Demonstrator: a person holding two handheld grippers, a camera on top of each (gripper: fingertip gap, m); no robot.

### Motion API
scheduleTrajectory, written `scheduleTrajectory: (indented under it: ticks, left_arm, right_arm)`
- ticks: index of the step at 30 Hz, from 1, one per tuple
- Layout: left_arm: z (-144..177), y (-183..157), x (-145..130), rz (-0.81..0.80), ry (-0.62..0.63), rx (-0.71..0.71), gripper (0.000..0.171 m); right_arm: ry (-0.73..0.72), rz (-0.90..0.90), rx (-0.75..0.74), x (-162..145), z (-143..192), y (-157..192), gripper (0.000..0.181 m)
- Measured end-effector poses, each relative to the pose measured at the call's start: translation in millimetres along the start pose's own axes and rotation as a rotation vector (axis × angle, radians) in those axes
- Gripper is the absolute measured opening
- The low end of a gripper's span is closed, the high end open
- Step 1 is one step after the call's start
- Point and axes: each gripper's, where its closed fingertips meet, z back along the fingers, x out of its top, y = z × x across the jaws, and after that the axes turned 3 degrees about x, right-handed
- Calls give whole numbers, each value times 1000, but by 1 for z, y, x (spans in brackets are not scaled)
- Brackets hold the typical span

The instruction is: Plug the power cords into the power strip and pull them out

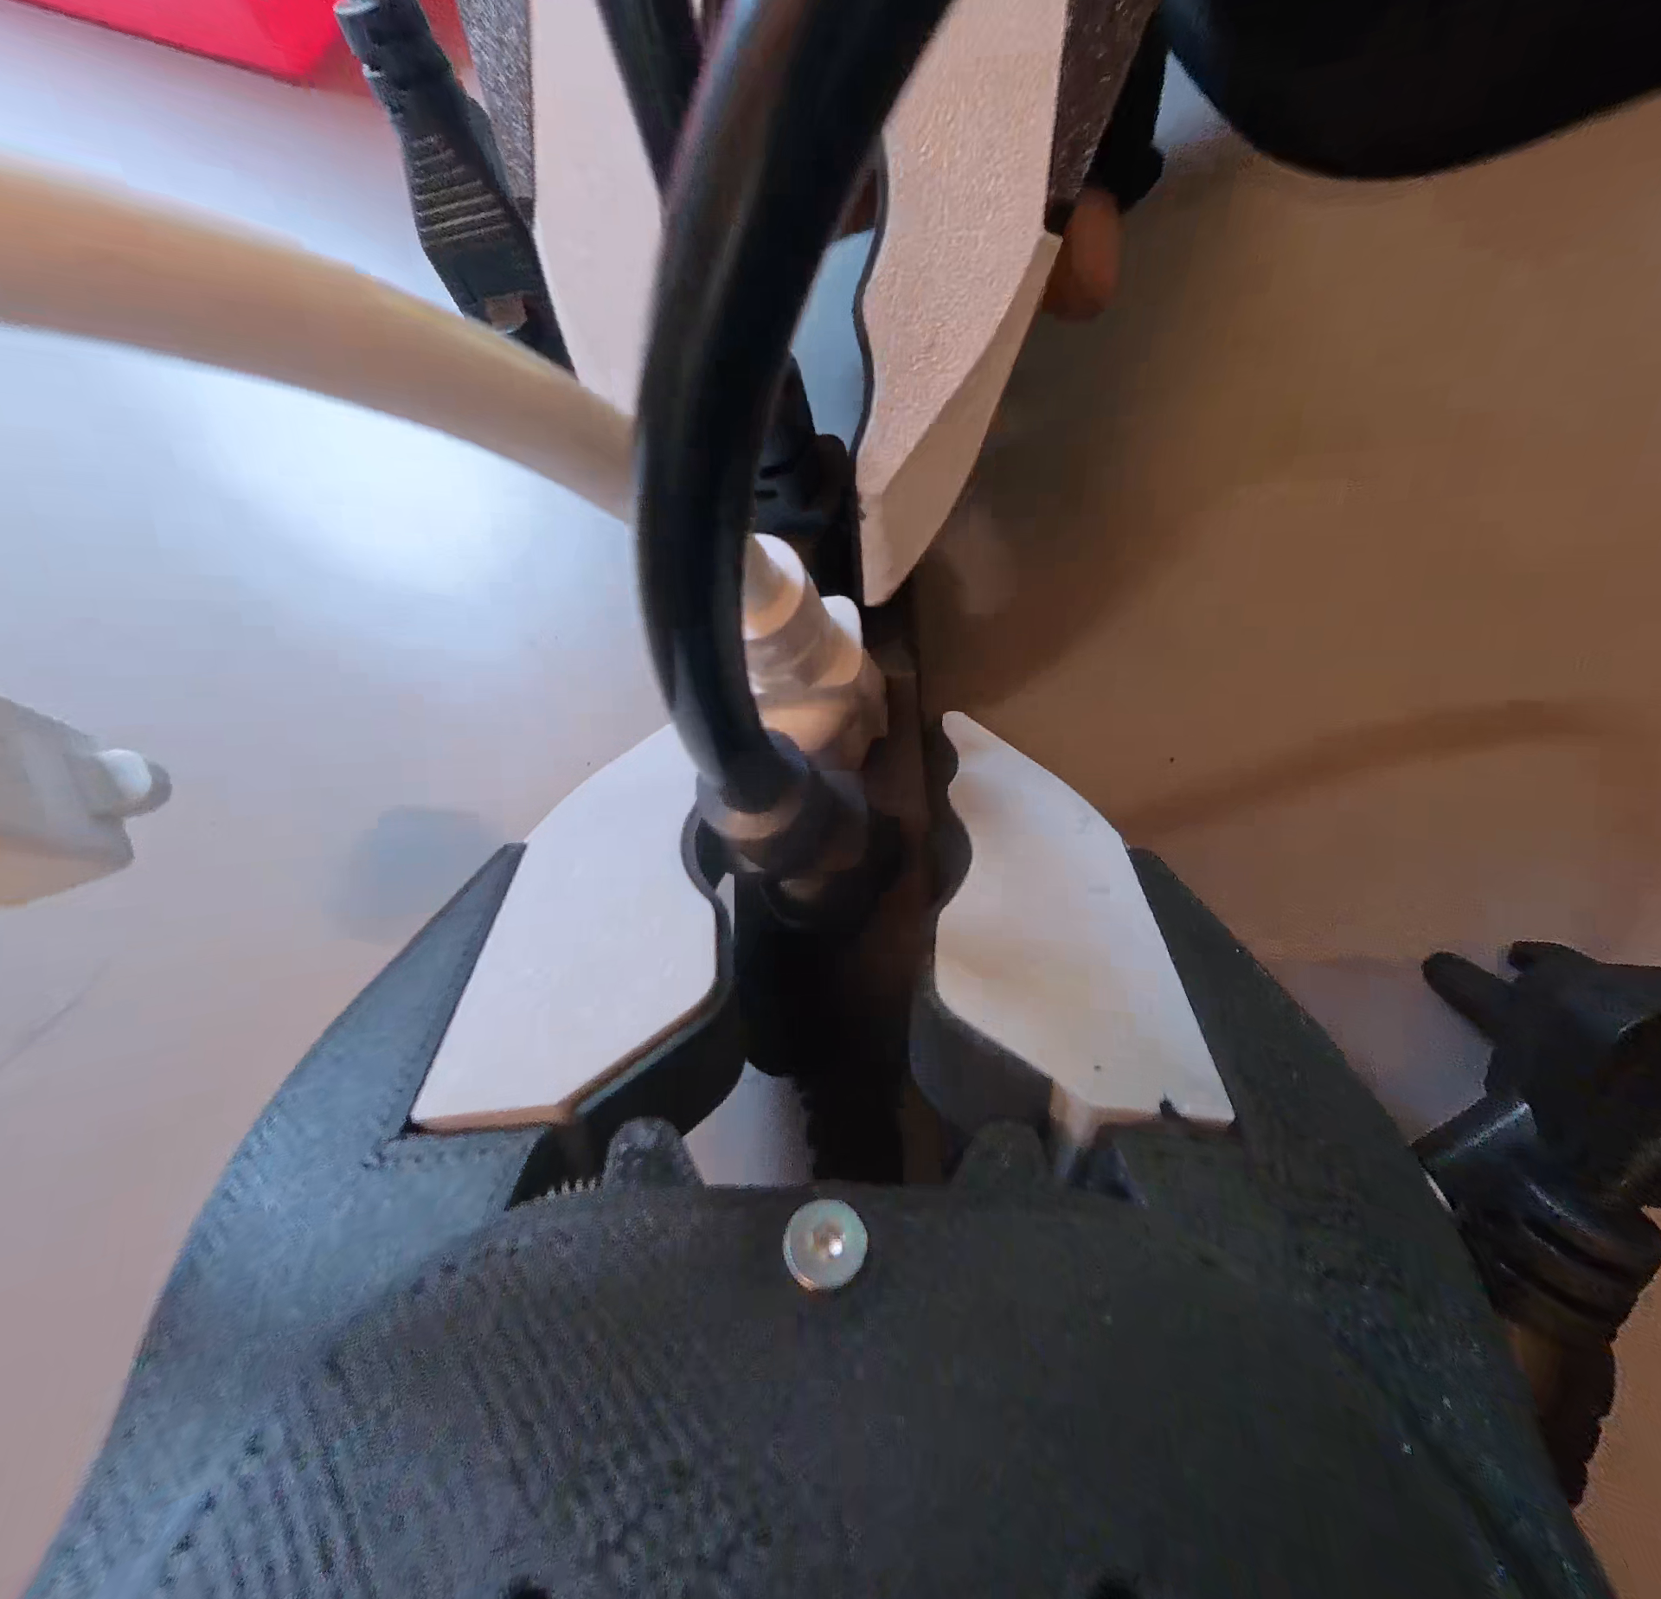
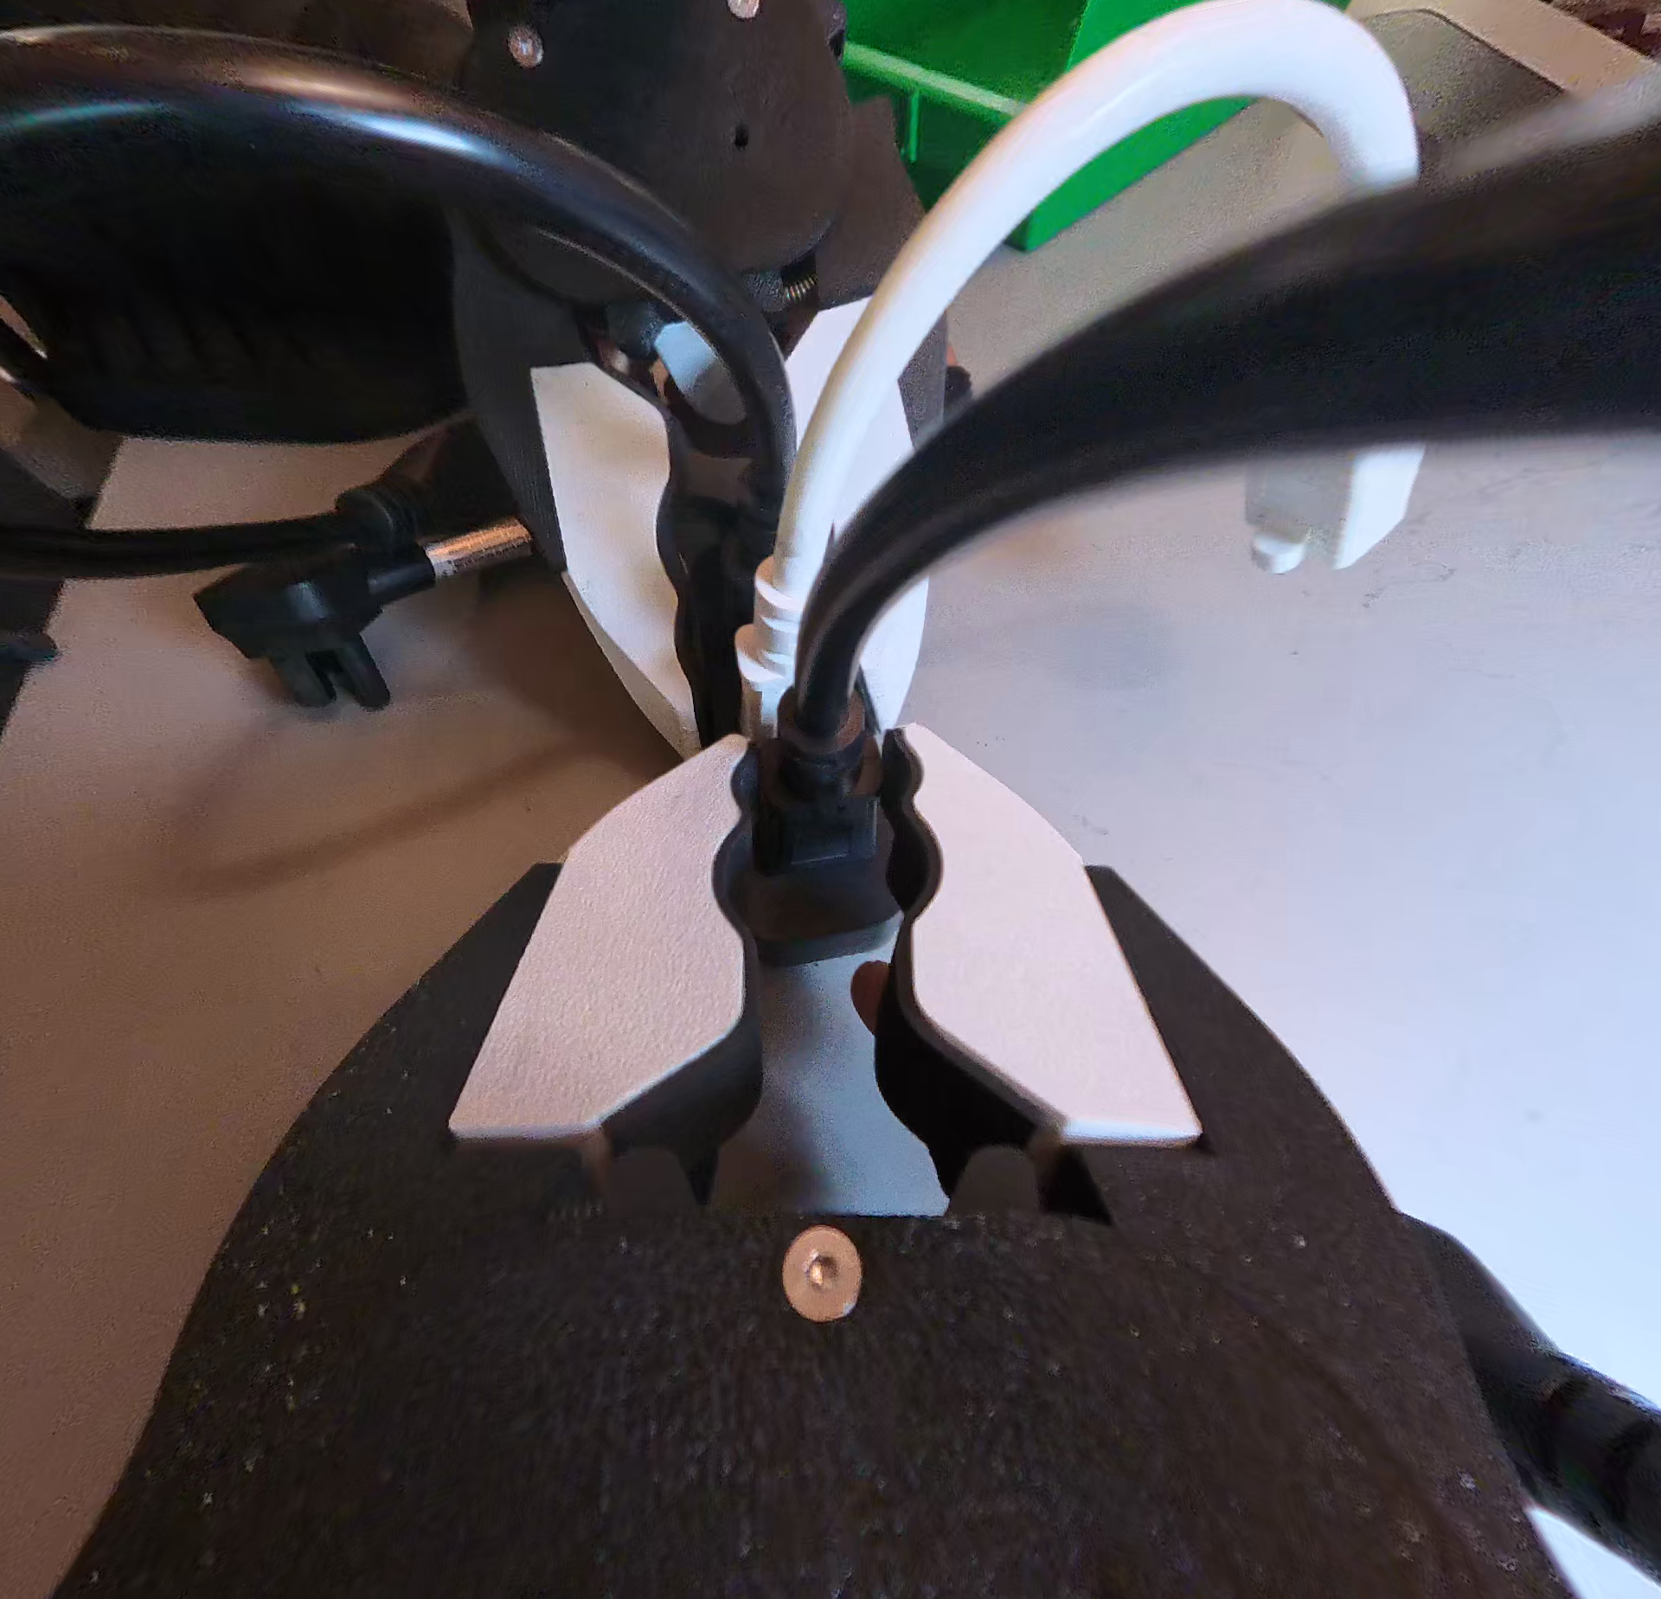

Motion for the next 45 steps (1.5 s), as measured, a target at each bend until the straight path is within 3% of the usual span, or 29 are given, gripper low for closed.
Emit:
scheduleTrajectory:
  ticks: [8, 22, 28, 33, 45]
  left_arm:
    - [4, 1, -3, 17, -19, 11, 41]
    - [5, 3, -2, 47, -46, 3, 41]
    - [9, 1, 0, 66, -88, -9, 41]
    - [19, -2, 11, 106, -202, -45, 41]
    - [19, -5, 16, 139, -264, -79, 41]
  right_arm:
    - [13, -26, 37, -14, 1, 3, 32]
    - [-96, -40, 15, 3, 2, -1, 25]
    - [-148, -26, 0, 12, 1, 1, 24]
    - [-272, -54, 36, 27, 6, 5, 25]
    - [-297, -89, 83, 29, 9, 7, 25]
